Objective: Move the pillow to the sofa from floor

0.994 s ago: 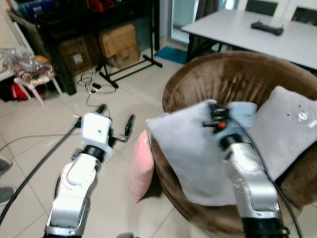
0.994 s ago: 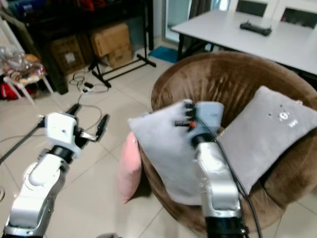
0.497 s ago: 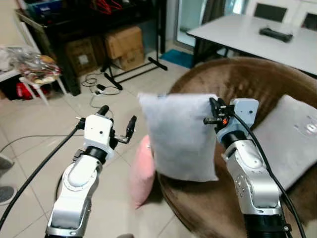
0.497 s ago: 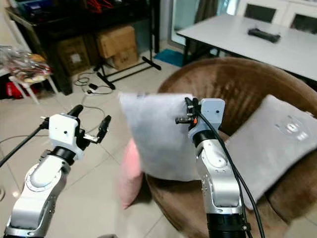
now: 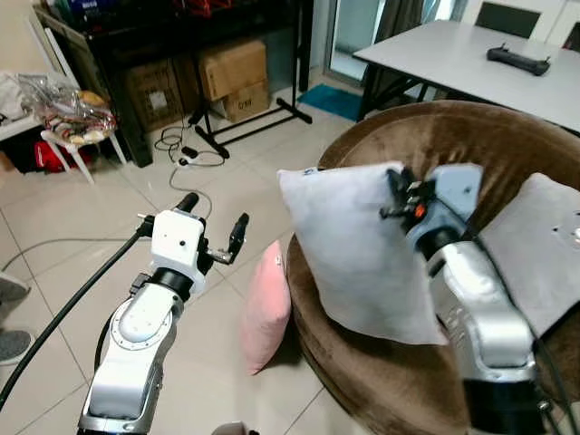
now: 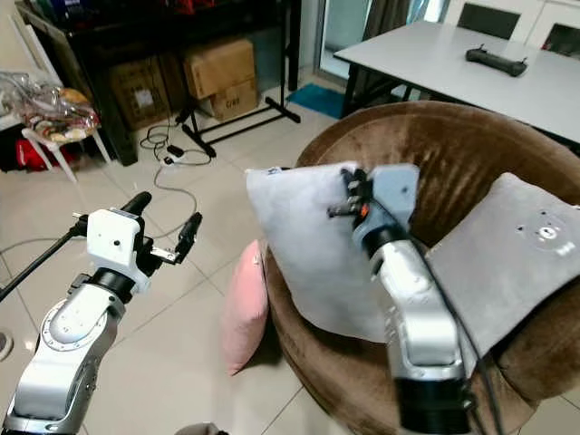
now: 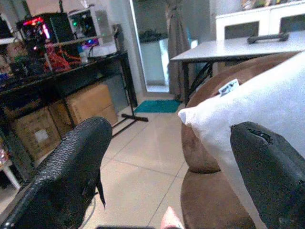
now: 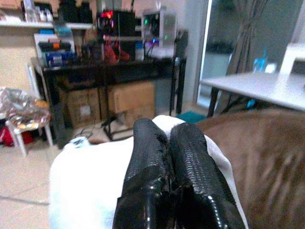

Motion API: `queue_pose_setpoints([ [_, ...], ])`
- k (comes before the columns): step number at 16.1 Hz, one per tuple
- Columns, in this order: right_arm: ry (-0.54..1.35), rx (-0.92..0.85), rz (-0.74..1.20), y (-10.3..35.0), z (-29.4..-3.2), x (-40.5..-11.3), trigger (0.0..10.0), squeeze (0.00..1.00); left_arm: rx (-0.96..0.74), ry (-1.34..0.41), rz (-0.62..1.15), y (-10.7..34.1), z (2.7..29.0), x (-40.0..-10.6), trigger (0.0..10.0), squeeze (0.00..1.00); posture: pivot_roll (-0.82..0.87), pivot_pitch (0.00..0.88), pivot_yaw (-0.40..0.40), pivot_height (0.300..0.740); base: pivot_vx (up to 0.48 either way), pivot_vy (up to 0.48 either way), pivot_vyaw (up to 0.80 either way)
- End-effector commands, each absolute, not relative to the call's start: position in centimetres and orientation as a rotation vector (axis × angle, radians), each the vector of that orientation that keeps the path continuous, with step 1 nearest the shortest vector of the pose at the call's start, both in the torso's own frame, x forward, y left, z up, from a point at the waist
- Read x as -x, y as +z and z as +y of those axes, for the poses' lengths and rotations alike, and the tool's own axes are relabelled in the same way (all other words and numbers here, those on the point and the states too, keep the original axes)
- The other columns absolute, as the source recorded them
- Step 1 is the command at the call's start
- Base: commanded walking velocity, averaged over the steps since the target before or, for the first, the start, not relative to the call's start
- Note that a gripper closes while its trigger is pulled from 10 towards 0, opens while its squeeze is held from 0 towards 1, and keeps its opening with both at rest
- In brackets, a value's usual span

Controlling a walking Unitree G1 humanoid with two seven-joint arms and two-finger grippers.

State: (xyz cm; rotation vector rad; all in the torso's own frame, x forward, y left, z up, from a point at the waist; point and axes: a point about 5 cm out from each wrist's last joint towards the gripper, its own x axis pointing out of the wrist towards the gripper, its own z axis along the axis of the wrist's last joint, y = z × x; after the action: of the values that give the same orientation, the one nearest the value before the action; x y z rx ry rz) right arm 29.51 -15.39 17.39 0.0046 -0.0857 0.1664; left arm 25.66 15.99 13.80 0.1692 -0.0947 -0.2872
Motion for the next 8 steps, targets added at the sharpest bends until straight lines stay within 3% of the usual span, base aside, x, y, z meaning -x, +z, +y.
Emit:
queue_pose_setpoints([
  [1,0.171,-0.008,-0.175,19.7,-15.7,-29.5,10.0,0.00,-0.174,-0.315,-0.098,13.9,15.8,-25.6,10.0,0.00,0.01,0.000,0.017,0.740,0.000,0.000,0.00],
  [8,0.234,0.142,-0.181,22.8,-19.5,-28.6,10.0,0.00,-0.123,-0.578,0.011,12.8,15.0,-23.5,10.0,0.00,-0.02,0.000,0.025,0.740,0.000,0.000,0.00],
])
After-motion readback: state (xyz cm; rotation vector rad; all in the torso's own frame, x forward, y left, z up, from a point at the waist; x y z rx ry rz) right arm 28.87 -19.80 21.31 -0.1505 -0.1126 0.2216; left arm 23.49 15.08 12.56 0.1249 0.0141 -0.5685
